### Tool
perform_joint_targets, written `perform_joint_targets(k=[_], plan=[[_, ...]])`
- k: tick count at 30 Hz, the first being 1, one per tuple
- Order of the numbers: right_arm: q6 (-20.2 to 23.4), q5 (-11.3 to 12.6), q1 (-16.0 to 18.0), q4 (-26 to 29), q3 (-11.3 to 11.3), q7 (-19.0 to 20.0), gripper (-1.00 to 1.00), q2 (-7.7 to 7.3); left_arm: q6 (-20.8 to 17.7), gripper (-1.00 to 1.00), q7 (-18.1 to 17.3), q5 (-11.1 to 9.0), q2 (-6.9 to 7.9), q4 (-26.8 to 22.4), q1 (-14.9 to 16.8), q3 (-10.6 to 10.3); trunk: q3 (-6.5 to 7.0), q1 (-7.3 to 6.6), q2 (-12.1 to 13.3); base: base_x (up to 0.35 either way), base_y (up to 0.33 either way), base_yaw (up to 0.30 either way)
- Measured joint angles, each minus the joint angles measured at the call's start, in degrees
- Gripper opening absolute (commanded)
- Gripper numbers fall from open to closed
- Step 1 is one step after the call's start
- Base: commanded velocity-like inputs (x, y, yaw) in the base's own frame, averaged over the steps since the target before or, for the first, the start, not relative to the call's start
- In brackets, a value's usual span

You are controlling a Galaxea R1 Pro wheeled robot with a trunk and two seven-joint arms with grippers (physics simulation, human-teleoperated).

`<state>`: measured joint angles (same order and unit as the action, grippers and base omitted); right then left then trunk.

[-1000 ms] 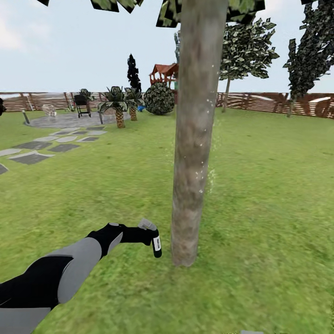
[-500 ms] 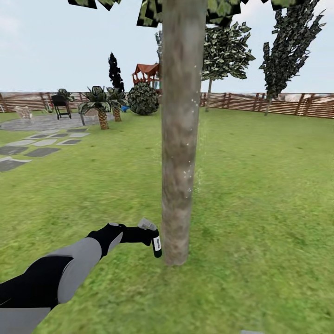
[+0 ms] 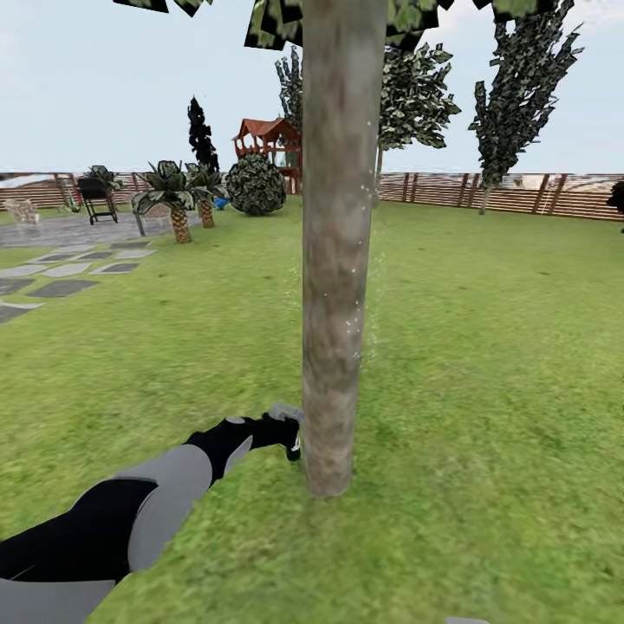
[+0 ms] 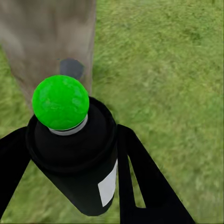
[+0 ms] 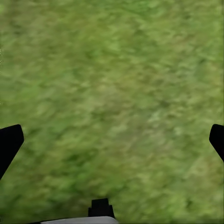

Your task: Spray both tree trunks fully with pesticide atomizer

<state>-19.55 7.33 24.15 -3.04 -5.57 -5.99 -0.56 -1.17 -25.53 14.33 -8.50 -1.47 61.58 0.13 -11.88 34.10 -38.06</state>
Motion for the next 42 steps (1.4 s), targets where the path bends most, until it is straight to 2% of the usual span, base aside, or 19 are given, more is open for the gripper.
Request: perform_joint_targets(k=[2,4,22,29,36,37,38,42], plan=[[0.0,0.0,0.0,0.0,0.0,0.0,1.0,0.1,0.36,-1.0,3.54,-0.01,-0.91,-0.04,0.0,-0.01,0.0,0.0,0.0,0.0,0.0,-0.001],[0.0,0.0,0.0,-0.02,0.0,0.0,1.0,0.15,0.43,-1.0,4.13,0.01,-1.04,-0.05,0.0,-0.02,0.0,0.0,0.0,0.046,0.052,0.0],[0.02,0.01,0.0,-0.01,0.01,0.02,1.0,0.18,0.45,-1.0,4.07,-0.08,-0.91,-0.04,0.0,0.04,0.0,0.0,0.0,0.031,0.124,0.0],[0.02,0.01,-0.02,0.01,0.0,0.02,1.0,0.17,0.41,-1.0,4.09,-0.07,-0.93,-0.03,0.01,0.04,0.0,0.0,0.0,0.0,0.256,-0.179],[0.0,0.02,0.0,0.02,0.07,-0.05,1.0,0.12,0.0,-1.0,4.2,-0.26,-1.01,-0.55,0.0,0.52,0.0,0.0,0.0,0.0,0.039,-0.035],[0.0,0.05,0.0,0.02,0.07,-0.09,1.0,0.11,-0.41,-1.0,4.2,-0.32,-1.07,-1.14,0.01,0.97,0.0,0.0,0.0,0.0,0.003,-0.003],[0.0,0.07,0.0,0.02,0.11,-0.13,1.0,0.06,-2.53,-1.0,4.24,-0.34,-1.14,-3.41,0.04,1.59,0.01,0.0,0.0,0.0,0.002,-0.002],[0.0,0.09,0.0,0.02,0.09,-0.19,1.0,0.0,-14.62,-1.0,4.3,-0.49,-1.48,-12.98,0.02,2.07,0.01,0.0,0.0,0.0,0.0,0.0]])
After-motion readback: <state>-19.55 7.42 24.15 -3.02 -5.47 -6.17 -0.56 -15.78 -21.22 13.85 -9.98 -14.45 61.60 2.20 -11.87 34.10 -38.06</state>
